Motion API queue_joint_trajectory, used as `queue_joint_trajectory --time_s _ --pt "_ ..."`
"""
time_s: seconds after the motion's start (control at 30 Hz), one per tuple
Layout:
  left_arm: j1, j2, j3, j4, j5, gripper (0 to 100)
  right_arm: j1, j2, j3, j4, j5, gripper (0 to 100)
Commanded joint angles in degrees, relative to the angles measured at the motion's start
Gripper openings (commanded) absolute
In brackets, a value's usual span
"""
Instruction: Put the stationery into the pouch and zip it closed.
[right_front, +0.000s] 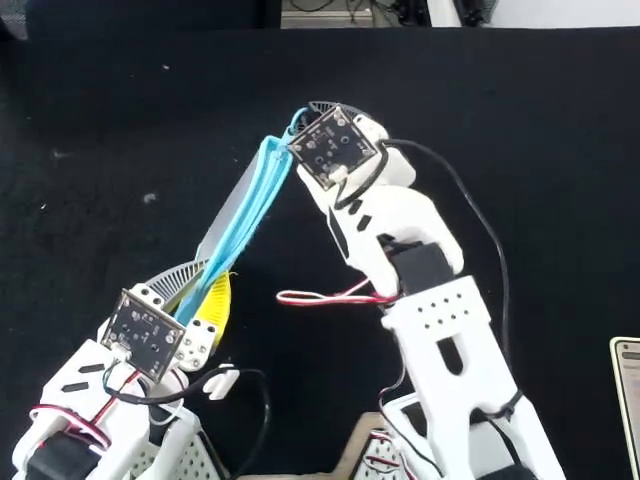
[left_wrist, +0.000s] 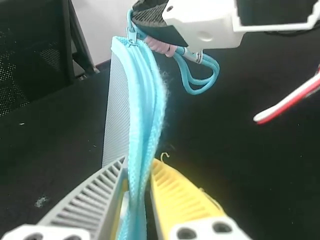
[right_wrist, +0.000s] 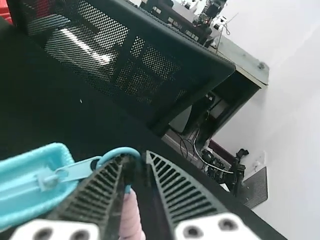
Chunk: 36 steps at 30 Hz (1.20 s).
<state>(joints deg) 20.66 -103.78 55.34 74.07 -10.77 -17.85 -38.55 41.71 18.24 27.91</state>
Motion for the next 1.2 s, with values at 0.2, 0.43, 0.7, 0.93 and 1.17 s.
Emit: queue_joint_trajectory --time_s 0.2,0.43,0.7,0.93,1.17 --pt "0.31 -0.70 -1.10 0.62 -0.44 3 4.04 -1.63 -4.70 -1.76 -0.35 1.1" --pt "0.31 -0.70 -1.10 0.62 -0.35 3 -0.62 -7.08 -4.35 7.91 -9.58 16.4" --pt "0.31 -0.70 -1.10 0.62 -0.18 3 -7.65 -15.16 -4.44 16.97 -14.33 22.9" --pt "0.31 -0.70 -1.10 0.35 -0.09 3 -13.98 -22.99 -4.09 30.86 -14.42 22.9" --pt "-0.22 -0.70 -2.59 0.62 -0.09 3 -9.85 -28.44 -2.59 41.49 -14.51 22.3"
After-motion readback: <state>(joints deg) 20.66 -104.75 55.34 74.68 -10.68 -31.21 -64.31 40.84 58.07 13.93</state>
